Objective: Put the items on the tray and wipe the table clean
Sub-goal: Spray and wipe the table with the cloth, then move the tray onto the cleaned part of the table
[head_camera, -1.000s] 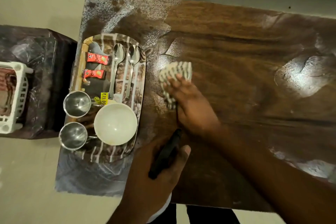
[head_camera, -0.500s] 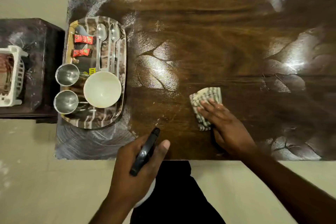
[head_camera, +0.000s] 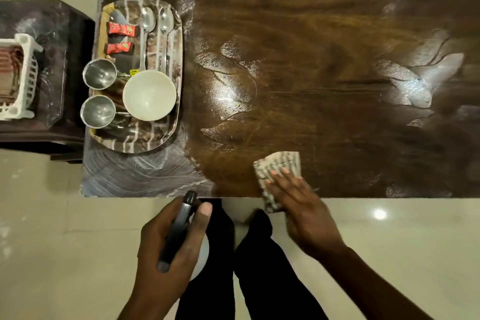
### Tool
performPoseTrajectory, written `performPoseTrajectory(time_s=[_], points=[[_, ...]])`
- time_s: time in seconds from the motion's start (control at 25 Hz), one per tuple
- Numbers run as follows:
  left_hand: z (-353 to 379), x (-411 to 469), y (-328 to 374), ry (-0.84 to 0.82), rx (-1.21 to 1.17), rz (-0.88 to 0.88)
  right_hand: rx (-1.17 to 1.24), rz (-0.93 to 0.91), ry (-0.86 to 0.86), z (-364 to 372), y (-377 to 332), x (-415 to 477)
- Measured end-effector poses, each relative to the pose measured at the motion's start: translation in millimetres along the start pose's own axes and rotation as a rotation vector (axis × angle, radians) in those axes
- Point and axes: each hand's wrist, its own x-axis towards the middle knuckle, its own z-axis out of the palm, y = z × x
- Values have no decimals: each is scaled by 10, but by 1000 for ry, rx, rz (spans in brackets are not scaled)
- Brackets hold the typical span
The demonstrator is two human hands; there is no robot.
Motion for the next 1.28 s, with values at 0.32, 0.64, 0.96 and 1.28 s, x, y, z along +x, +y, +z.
performPoseTrajectory(time_s=[0.32, 0.64, 0.96, 1.28], points=[[-594, 203, -107, 320, 1, 88, 245, 658, 361, 87, -507, 231], [-1057, 769, -298, 433, 34, 229, 149, 305, 52, 148, -1317, 1696], [-1166, 877, -488, 384, -16, 272, 26, 67, -8, 344, -1620, 1247], [-2131, 936, -972, -25, 372, 185, 229, -379, -7, -799, -1314, 2278]])
